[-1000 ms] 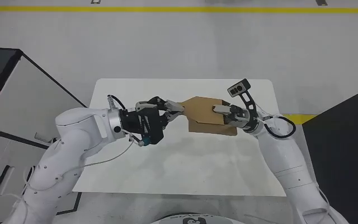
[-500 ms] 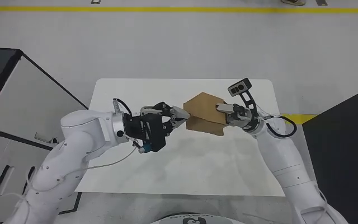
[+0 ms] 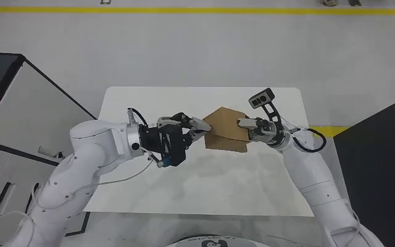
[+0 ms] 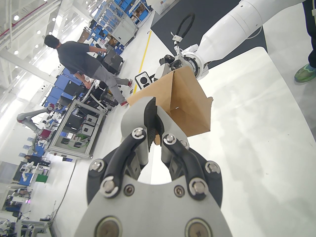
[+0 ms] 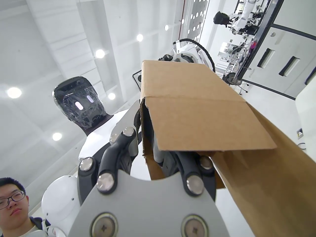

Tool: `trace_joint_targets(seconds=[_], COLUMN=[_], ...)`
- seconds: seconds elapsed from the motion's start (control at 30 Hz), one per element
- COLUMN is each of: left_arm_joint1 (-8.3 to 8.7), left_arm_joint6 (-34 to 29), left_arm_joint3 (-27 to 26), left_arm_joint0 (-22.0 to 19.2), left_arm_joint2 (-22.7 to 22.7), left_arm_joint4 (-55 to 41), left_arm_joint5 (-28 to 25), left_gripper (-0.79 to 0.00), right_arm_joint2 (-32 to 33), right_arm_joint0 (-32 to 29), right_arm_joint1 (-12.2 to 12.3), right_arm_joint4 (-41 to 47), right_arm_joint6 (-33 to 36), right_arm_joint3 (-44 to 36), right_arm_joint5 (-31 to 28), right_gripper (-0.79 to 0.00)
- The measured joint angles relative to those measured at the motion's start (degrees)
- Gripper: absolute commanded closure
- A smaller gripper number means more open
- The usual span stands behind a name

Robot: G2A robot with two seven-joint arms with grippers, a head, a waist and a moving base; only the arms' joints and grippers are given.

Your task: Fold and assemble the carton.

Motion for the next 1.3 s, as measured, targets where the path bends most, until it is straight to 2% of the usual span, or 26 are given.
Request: trace_joint_targets(seconds=[0.37, 0.73, 1.3], left_arm_joint1=[0.26, 0.35, 0.32], left_arm_joint6=[-1.7, -3.0, -4.4], left_arm_joint3=[-2.4, -4.0, -5.2], left_arm_joint0=[-0.4, -0.7, -2.0], left_arm_joint2=[-2.0, -2.1, -0.1], left_arm_joint4=[-1.4, -1.2, 0.0], left_arm_joint5=[-1.8, -2.5, -3.4], left_gripper=[0.000, 0.000, 0.000], right_arm_joint2=[-1.2, -3.7, -5.0], right_arm_joint0=[0.6, 1.8, 2.1], right_arm_joint1=[-0.7, -1.7, -1.4], right_arm_joint4=[5.4, 9.6, 9.3], right_arm_joint6=[3.6, 4.5, 4.5], right_arm_joint3=[1.5, 2.9, 2.3], right_arm_joint5=[-1.0, 0.0, -0.1], right_gripper=[0.000, 0.000, 0.000])
